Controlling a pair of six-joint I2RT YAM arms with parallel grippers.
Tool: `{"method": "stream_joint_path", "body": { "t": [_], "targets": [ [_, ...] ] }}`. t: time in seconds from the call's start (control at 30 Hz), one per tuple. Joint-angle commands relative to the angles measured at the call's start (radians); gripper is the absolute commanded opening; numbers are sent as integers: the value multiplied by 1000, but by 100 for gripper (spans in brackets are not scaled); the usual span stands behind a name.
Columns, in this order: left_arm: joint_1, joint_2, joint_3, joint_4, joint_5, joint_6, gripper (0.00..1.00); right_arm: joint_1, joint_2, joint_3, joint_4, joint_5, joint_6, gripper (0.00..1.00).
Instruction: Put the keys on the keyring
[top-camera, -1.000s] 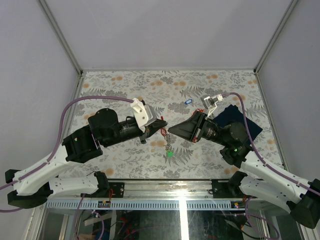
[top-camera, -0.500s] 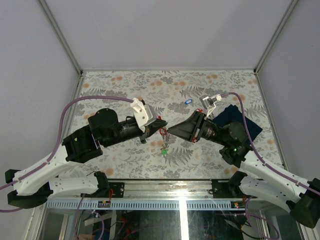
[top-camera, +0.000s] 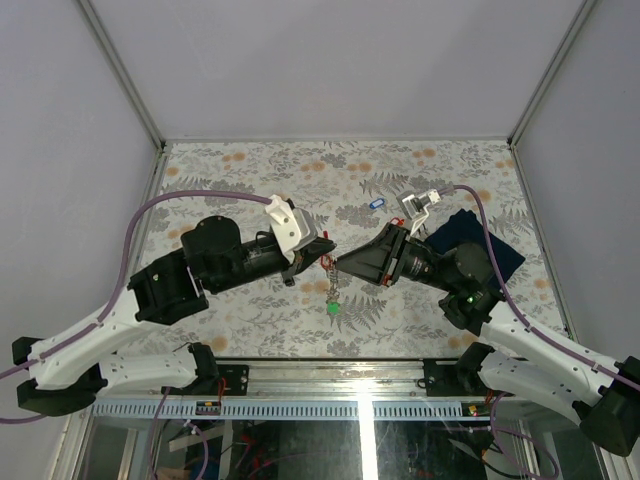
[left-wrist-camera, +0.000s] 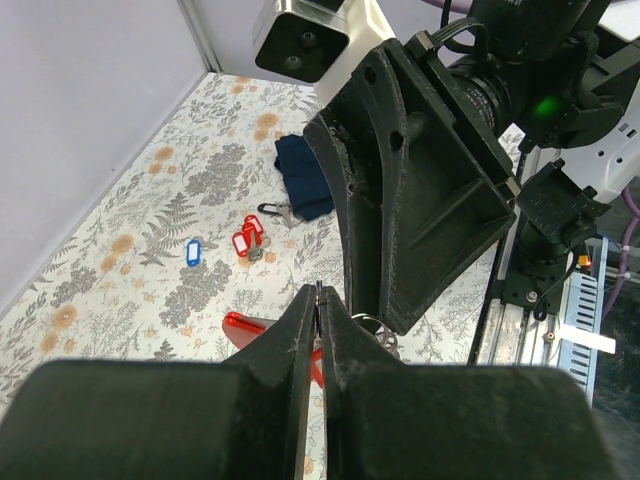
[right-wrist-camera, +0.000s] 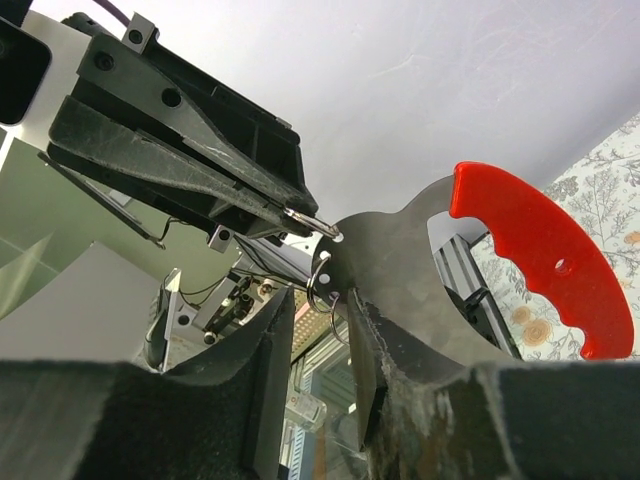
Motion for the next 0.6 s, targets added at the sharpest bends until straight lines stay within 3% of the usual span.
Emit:
{"method": "stream_joint_path", "body": {
  "t": [0.0, 0.13, 0.57],
  "targets": [
    [4, 7, 25, 57, -11, 19, 0, 3, -7, 20, 9, -6, -29, 35],
    [5, 19, 34, 39, -12, 24, 0, 3, -8, 20, 0, 0, -34, 33],
    [4, 24, 40, 29, -20, 28, 0, 3, -14, 21, -24, 11, -51, 13]
  ]
}}
